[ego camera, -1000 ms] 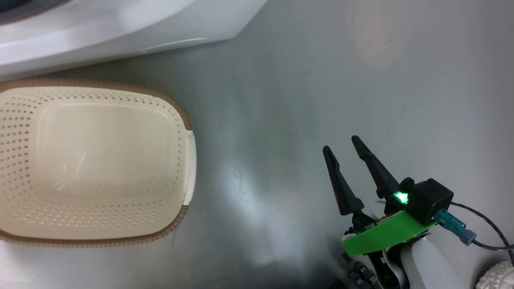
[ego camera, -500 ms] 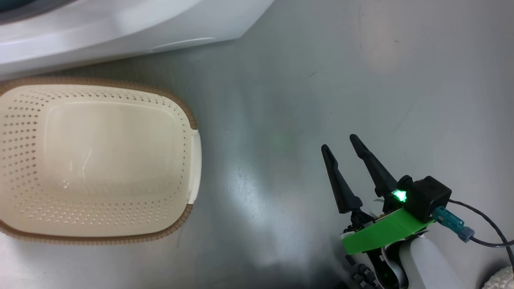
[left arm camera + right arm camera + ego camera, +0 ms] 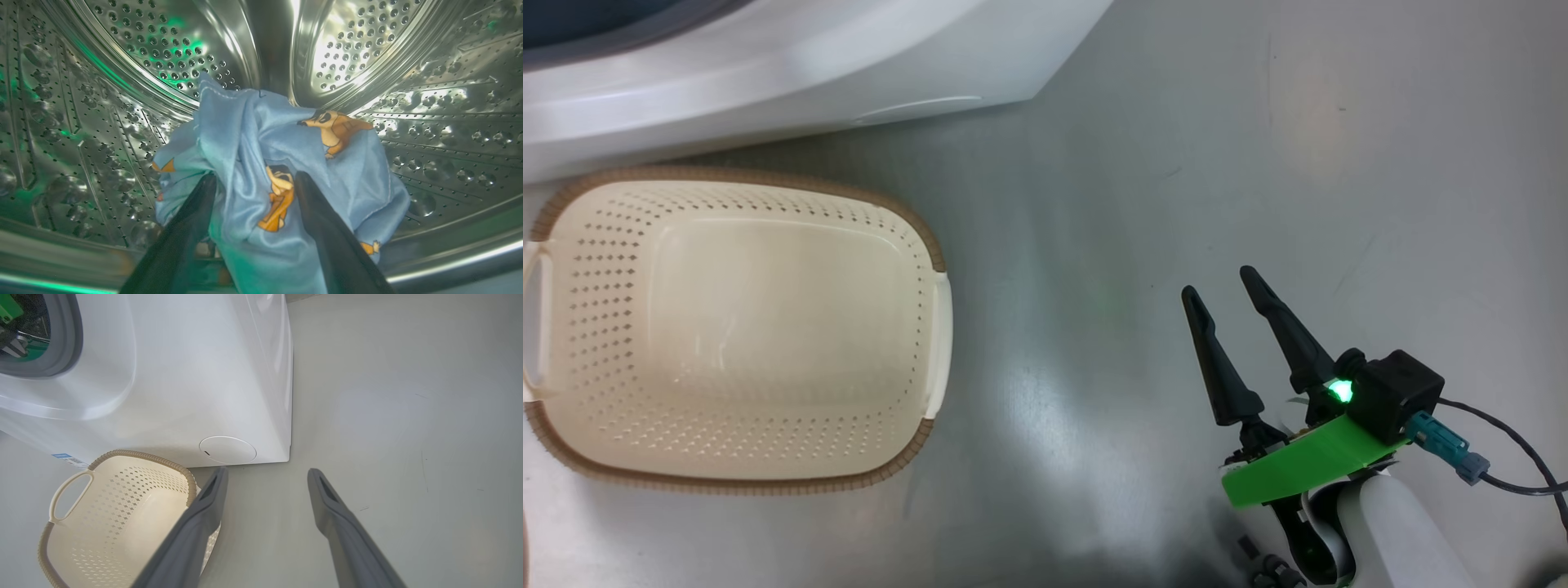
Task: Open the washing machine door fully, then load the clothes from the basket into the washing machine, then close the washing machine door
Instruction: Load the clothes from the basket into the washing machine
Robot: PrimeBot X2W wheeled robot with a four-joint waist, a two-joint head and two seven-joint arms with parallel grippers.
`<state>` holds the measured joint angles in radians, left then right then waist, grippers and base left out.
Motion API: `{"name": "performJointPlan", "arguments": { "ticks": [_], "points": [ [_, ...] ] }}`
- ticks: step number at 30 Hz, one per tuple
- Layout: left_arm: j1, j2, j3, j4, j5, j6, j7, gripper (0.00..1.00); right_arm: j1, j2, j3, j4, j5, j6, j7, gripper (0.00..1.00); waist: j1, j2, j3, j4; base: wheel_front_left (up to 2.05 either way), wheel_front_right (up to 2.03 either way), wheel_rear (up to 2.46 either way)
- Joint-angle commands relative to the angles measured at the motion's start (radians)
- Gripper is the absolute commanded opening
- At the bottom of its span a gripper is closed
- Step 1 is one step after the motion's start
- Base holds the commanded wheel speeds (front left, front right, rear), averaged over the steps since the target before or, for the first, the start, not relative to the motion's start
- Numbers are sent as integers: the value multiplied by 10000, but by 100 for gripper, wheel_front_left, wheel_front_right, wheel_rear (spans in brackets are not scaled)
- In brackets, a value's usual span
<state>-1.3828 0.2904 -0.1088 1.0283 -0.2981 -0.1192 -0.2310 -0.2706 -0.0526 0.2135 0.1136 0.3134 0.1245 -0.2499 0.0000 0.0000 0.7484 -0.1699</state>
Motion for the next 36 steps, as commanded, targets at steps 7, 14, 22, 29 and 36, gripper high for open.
{"name": "performJointPlan", "arguments": {
  "ticks": [7,14,22,29,36],
  "points": [
    [-105,208,-57,55,-258,-69,-236,100,80,24,113,-64,-51,62,-118,100,0,0,-270,181,0,0,0],
    [660,-143,-210,-254,-449,-100,-301,100,-12,24,-124,106,-41,62,-118,100,0,0,-877,470,0,0,0],
    [2354,-464,-205,-1458,-592,-111,-306,100,19,24,-335,349,-405,62,-118,100,0,0,-1953,922,0,0,0],
    [3850,-657,-81,-2539,-614,-113,-307,100,266,24,-498,531,-567,62,-118,100,0,0,-2940,1267,0,0,0],
    [5639,-851,308,-3854,-466,-97,-307,100,620,24,-642,705,-758,62,-118,100,0,0,-4070,1564,0,0,0]
  ]
}}
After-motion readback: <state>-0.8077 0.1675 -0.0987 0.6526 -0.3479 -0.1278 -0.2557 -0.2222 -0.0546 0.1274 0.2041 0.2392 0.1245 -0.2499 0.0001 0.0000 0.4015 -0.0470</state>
